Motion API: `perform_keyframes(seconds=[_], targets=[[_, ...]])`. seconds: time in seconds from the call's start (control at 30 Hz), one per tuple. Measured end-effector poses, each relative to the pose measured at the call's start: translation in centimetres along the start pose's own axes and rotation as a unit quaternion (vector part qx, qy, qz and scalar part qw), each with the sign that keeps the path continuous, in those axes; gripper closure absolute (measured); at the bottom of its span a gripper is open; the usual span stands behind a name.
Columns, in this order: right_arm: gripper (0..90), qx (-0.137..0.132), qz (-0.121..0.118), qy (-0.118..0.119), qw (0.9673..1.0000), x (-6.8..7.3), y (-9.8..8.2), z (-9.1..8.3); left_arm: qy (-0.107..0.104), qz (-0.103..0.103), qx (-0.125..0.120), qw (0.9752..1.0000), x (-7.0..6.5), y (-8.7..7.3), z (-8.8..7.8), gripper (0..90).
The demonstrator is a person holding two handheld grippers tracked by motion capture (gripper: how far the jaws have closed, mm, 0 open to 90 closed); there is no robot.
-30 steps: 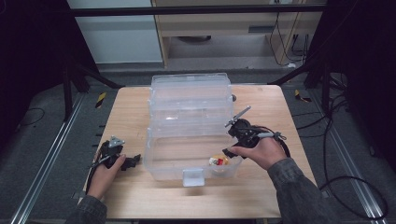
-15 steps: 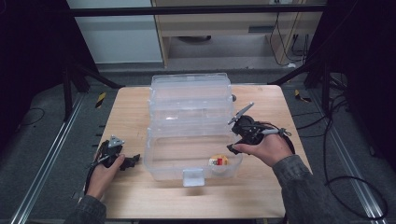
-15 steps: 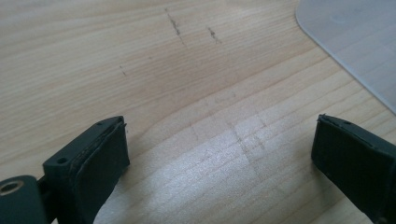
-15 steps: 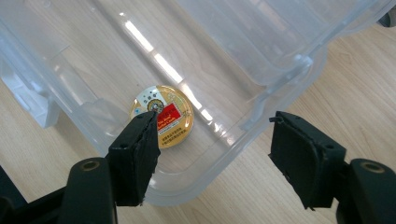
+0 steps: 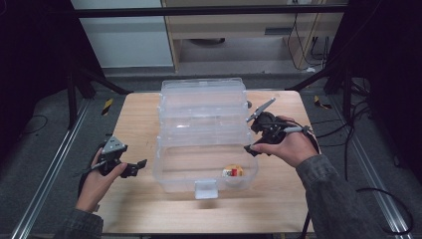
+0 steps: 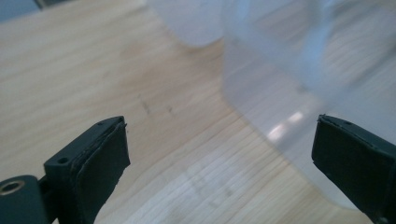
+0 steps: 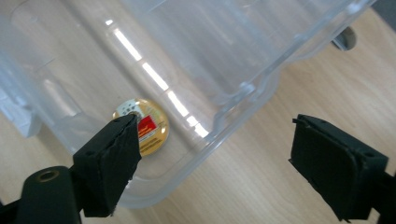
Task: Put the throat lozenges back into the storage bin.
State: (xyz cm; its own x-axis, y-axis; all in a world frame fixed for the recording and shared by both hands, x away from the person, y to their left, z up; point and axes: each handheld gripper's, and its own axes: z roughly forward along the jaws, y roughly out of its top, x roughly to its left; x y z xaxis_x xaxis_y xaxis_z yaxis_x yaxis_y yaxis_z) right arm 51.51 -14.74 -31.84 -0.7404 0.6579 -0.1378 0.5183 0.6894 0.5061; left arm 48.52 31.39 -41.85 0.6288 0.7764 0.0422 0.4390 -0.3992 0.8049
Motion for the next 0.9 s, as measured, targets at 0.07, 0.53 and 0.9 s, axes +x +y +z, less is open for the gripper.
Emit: perform_keyframes(seconds=[0.07,0.53,0.9], targets=[[14.4,-0.003,0.0,-0.001,1.0,-0.3,0.4,-0.2,-0.01,0.011,-0.008,0.9999,-0.5,0.8,-0.9,2.5],[23.4,-0.006,-0.043,-0.028,0.9987,-1.8,4.2,-1.9,-0.077,0.095,0.02,0.9923,-5.7,3.6,-1.3,3.4],[31.3,-0.025,-0.049,-0.046,0.9974,-3.7,6.1,-2.1,-0.115,0.119,0.026,0.9858,-8.5,4.0,0.2,4.5]])
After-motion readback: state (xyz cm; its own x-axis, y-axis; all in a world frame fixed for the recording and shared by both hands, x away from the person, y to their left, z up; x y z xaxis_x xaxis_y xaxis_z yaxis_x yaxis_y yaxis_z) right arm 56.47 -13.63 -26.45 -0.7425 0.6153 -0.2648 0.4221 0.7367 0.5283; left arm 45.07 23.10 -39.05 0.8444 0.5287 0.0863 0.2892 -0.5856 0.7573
